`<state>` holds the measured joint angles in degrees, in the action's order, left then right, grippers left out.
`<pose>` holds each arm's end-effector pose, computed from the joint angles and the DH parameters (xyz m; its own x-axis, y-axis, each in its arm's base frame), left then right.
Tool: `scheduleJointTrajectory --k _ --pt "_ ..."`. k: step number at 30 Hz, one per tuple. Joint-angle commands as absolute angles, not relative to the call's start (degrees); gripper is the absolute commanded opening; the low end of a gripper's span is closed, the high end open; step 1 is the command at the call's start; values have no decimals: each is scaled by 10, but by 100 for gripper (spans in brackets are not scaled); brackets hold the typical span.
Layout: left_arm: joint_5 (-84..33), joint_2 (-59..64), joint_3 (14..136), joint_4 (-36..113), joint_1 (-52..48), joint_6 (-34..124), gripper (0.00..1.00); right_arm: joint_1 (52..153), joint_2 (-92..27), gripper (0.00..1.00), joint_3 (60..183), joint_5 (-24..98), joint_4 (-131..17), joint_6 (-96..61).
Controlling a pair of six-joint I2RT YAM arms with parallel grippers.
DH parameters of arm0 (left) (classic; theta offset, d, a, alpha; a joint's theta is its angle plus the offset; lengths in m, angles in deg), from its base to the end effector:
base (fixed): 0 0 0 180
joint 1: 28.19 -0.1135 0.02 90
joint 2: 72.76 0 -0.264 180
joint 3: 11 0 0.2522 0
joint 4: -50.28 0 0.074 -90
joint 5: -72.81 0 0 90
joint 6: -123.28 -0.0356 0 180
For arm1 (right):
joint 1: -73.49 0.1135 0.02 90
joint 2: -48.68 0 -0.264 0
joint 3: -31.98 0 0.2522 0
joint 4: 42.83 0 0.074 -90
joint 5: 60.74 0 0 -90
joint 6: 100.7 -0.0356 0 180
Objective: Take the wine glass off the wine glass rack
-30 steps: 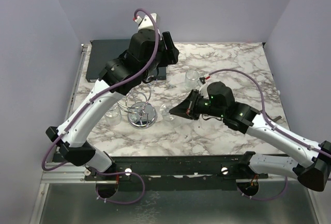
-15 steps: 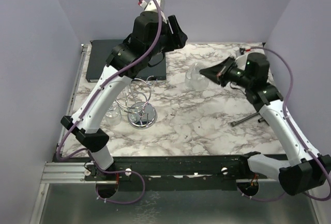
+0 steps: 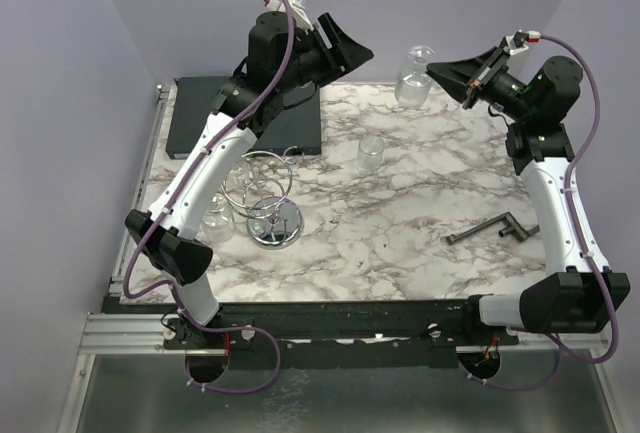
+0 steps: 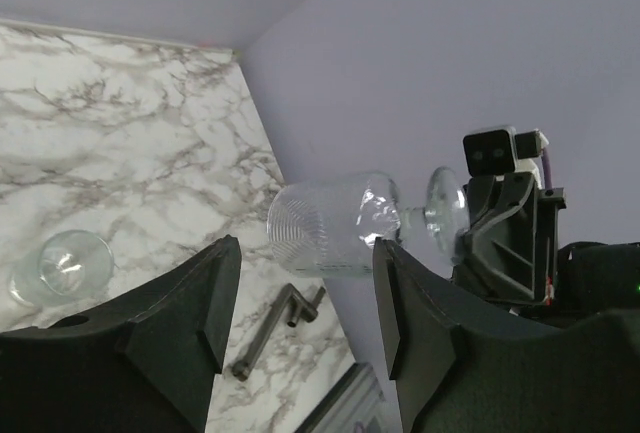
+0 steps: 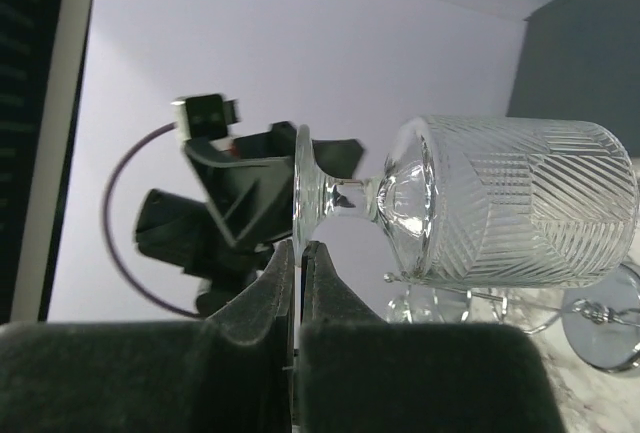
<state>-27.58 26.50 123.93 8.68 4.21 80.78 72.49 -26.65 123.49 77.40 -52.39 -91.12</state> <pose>0.3139 -0.2068 0.5099 -0.5592 -0.5040 -0.6582 0.3941 0.5369 -0.7459 0.2929 0.0214 0.4504 -0.6987 0.6703 -0.2500 -0.2348 0.1152 0.9652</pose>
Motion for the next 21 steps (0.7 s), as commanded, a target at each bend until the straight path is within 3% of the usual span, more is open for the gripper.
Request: scheduleJointTrajectory --k 1,9,15,21 --pt "-347 242 1154 219 36 920 62 723 -279 1 1286 820 -390 -1000" --pt "-356 206 999 454 24 1077 62 723 -304 1 1339 807 -337 -1061" --pt "-358 206 938 580 24 1149 70 723 -314 1 1359 800 -310 -1094" --pt "-368 219 920 668 25 1195 71 723 -329 1 1375 792 -285 -1120"
